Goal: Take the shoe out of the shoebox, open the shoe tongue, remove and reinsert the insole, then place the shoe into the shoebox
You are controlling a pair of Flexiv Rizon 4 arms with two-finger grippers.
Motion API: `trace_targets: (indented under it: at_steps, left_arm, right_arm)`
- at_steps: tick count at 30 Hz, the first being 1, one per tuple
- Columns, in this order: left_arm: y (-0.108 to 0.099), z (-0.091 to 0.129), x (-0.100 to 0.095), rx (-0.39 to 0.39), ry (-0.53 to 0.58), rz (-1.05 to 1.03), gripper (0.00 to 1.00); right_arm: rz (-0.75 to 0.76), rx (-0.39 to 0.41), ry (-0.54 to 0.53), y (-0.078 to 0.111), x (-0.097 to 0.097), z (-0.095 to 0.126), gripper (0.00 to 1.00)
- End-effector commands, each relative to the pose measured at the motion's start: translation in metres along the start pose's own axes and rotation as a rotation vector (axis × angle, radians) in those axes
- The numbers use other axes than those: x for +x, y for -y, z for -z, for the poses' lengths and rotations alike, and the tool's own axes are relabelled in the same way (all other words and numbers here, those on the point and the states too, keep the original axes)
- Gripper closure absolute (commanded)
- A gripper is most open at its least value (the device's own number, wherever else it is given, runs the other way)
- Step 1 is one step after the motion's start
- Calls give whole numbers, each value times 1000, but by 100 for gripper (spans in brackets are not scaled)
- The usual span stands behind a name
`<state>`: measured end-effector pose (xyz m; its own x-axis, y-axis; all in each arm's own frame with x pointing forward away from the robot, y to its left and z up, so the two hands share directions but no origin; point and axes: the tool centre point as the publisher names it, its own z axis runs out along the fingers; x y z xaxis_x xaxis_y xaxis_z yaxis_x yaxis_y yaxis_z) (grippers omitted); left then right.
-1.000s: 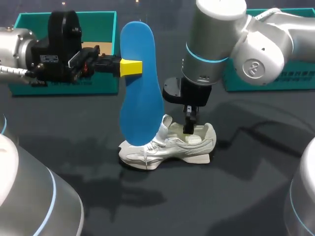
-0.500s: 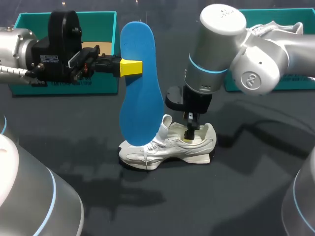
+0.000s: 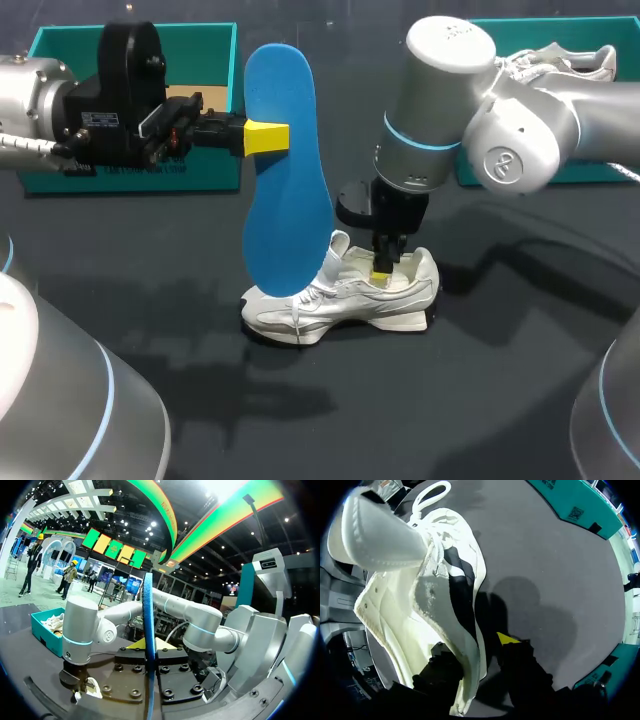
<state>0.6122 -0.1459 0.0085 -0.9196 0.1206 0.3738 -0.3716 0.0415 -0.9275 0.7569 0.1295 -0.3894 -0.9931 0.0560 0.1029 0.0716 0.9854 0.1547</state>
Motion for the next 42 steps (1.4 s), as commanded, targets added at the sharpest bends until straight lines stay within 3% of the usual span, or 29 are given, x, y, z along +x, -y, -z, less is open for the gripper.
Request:
trace_targets:
  at_steps: [1, 11, 17, 28, 33, 39, 42]
  left_arm:
    - [-1, -1, 0, 2, 1, -1, 100]
    - [-1, -1, 0, 2, 1, -1, 100]
    - [-1, -1, 0, 2, 1, -1, 100]
    - [-1, -1, 0, 2, 1, -1, 100]
    - [-1, -1, 0, 2, 1, -1, 100]
    - [-1, -1, 0, 2, 1, -1, 100]
    - [-1, -1, 0, 2, 1, -1, 100]
  right_arm:
    - [-7, 14, 8, -5, 5, 8, 100]
    - [-194, -12, 30, -3, 21, 35, 100]
    - [-578, -182, 51, 12, 40, 40, 100]
    - [-578, -182, 51, 12, 40, 40, 100]
    - [-969, -203, 57, 10, 33, 38, 100]
    - [-1232, -309, 57, 8, 37, 31, 100]
    - [-1257, -322, 73, 10, 40, 32, 100]
